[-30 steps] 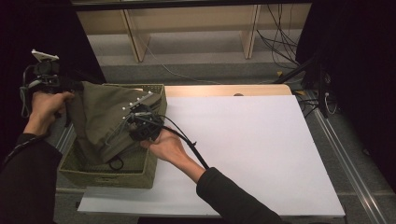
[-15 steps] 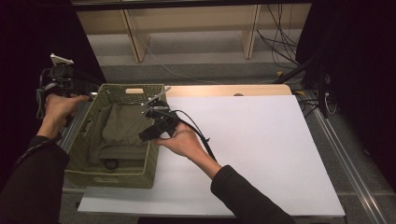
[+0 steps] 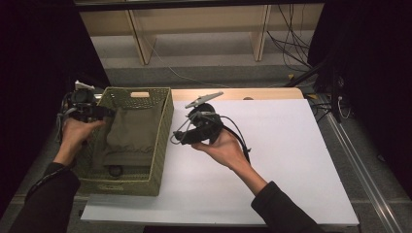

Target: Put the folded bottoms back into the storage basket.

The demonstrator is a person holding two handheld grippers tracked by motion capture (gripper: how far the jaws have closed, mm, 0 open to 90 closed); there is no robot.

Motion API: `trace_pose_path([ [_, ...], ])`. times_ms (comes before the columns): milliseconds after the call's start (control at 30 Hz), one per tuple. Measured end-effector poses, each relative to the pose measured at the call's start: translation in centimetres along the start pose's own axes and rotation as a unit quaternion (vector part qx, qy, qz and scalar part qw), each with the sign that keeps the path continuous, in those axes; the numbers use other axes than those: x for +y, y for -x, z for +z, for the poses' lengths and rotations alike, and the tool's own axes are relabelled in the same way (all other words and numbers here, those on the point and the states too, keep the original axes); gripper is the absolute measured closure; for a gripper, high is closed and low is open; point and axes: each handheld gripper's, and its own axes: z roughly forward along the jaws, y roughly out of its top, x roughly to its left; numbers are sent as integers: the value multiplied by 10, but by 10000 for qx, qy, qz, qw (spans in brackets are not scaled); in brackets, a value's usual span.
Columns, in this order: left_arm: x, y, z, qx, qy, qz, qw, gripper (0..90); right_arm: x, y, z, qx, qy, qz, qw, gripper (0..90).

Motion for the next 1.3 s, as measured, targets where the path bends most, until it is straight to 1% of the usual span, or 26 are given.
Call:
trace_pose_path([
  [67, -6, 0, 6, 15, -61, 4, 10000, 337, -9, 5, -7, -12, 69, 33, 10000, 284],
  [100, -6, 0, 6, 15, -61, 4, 10000, 340, -13, 7, -10, -22, 96, 40, 9999, 285],
  [133, -13, 1, 16, 90, -167, 45, 9998, 347, -21, 12, -14, -35, 107, 75, 9999, 285],
  [200, -18, 1, 24, 192, -258, 114, 9994, 362, -31, 17, -18, -78, 135, 120, 9998, 285],
  [300, -26, -2, 38, 326, -394, 96, 9986, 385, -46, 25, -22, -134, 140, 191, 9996, 285],
  [367, -30, -5, 46, 342, -487, 53, 9982, 403, -56, 32, -25, -163, 156, 243, 9994, 286],
  [467, -36, -8, 53, 333, -572, -21, 9978, 409, -72, 39, -30, -256, 164, 289, 9991, 287],
  [500, -38, -8, 57, 328, -608, -55, 9976, 410, -75, 41, -31, -263, 186, 303, 9990, 287],
  [567, -42, -8, 63, 317, -712, -58, 9969, 410, -85, 45, -32, -256, 194, 386, 9987, 288],
  [633, -45, -7, 69, 251, -815, -66, 9963, 412, -96, 49, -33, -263, 153, 429, 9986, 289],
  [700, -48, -6, 77, 132, -932, -85, 9955, 429, -105, 52, -33, -290, 130, 469, 9984, 295],
  [733, -49, -5, 80, 94, -982, -93, 9951, 450, -108, 54, -33, -296, 68, 503, 9983, 294],
  [767, -51, -5, 84, 29, -1044, -79, 9945, 479, -110, 55, -34, -321, 39, 486, 9983, 294],
  [800, -52, -4, 87, -10, -1058, -51, 9944, 556, -113, 56, -35, -359, 8, 513, 9980, 295],
  [833, -54, -3, 88, -3, -998, -16, 9950, 625, -115, 58, -36, -361, 7, 530, 9979, 298],
  [867, -55, -2, 88, 7, -955, 7, 9954, 700, -118, 60, -37, -353, 30, 543, 9979, 301],
  [900, -56, -2, 87, 89, -874, 5, 9961, 773, -119, 60, -38, -367, 14, 551, 9978, 303],
  [933, -56, -2, 86, 116, -837, 5, 9964, 865, -121, 61, -40, -401, 11, 578, 9975, 305],
  [1000, -55, -2, 82, 195, -812, 61, 9965, 881, -124, 64, -41, -424, 1, 581, 9974, 306],
  [1067, -54, -2, 72, 411, -635, 150, 9970, 884, -126, 66, -43, -450, 14, 597, 9972, 309],
  [1100, -53, -3, 66, 514, -564, 196, 9969, 884, -127, 67, -44, -452, 11, 626, 9970, 309],
  [1133, -52, -4, 63, 551, -533, 205, 9968, 884, -127, 68, -45, -470, 32, 624, 9969, 310],
  [1167, -51, -6, 58, 629, -492, 218, 9966, 884, -128, 69, -46, -485, 41, 615, 9969, 311],
  [1200, -51, -10, 55, 655, -456, 162, 9967, 884, -128, 70, -46, -487, 54, 639, 9968, 311],
  [1267, -50, -17, 50, 585, -465, -11, 9972, 884, -128, 71, -48, -505, 63, 648, 9966, 314],
  [1300, -50, -17, 50, 585, -465, -11, 9972, 883, -129, 71, -48, -505, 55, 669, 9965, 314],
])
